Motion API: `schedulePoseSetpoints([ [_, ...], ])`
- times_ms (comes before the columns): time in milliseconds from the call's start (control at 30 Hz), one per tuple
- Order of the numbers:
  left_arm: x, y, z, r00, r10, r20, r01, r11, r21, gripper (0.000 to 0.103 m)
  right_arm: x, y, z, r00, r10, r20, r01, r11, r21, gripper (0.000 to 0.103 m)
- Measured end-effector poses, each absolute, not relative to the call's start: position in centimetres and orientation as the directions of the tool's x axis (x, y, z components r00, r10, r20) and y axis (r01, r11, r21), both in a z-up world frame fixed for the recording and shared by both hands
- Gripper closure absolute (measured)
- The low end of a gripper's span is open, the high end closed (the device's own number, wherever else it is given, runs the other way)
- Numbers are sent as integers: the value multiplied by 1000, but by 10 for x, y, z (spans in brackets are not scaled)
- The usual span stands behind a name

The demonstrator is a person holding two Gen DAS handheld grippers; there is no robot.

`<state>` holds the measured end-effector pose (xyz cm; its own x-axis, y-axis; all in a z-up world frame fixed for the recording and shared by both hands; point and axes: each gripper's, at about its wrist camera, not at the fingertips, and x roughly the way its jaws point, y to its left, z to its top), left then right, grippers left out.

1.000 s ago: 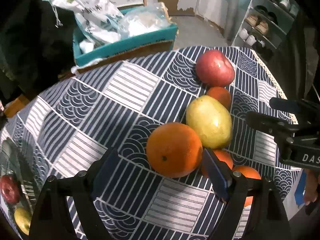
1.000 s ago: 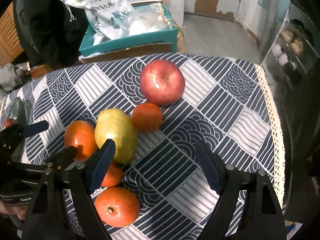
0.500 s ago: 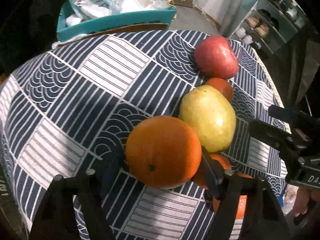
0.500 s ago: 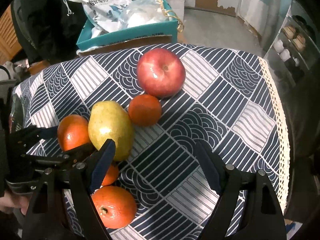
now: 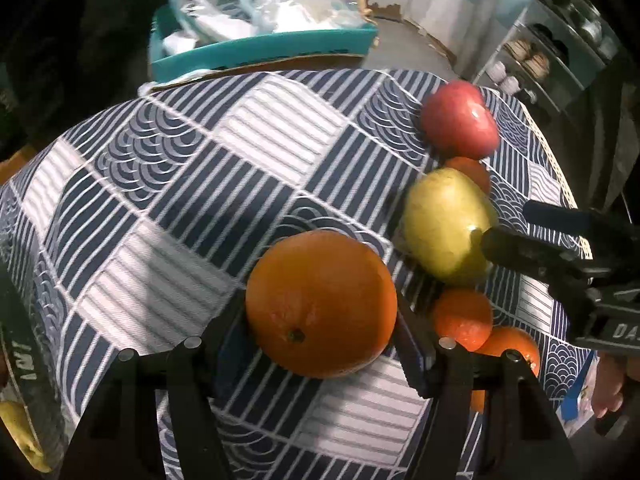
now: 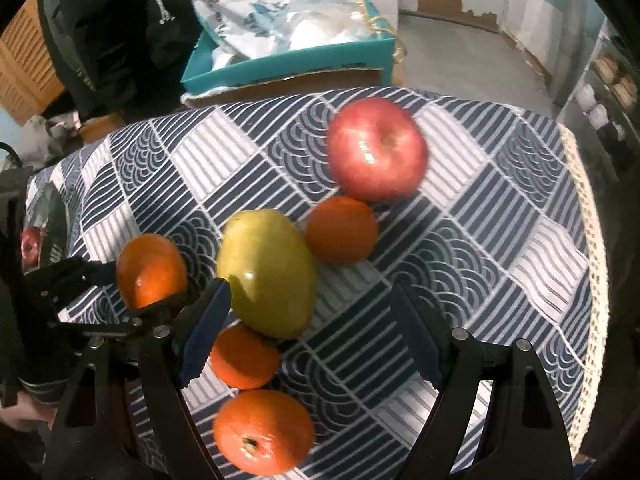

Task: Organize fruits
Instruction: 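Move left tool to the large orange while right tool moves to the yellow-green pear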

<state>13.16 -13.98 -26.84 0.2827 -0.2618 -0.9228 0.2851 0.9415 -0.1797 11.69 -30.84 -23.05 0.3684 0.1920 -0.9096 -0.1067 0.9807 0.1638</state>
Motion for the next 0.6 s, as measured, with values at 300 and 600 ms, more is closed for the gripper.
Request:
schedulePoseSetpoints([
  [300, 132, -109, -259, 320, -234, -918, 237, 958, -161, 35, 133, -280, -251, 301, 183, -936, -143, 979, 145, 21],
  [600, 130, -95, -257, 324, -231, -917, 212, 963, -167, 35, 142, -253, -271, 264, 161, -951, -175, 978, 117, 33],
])
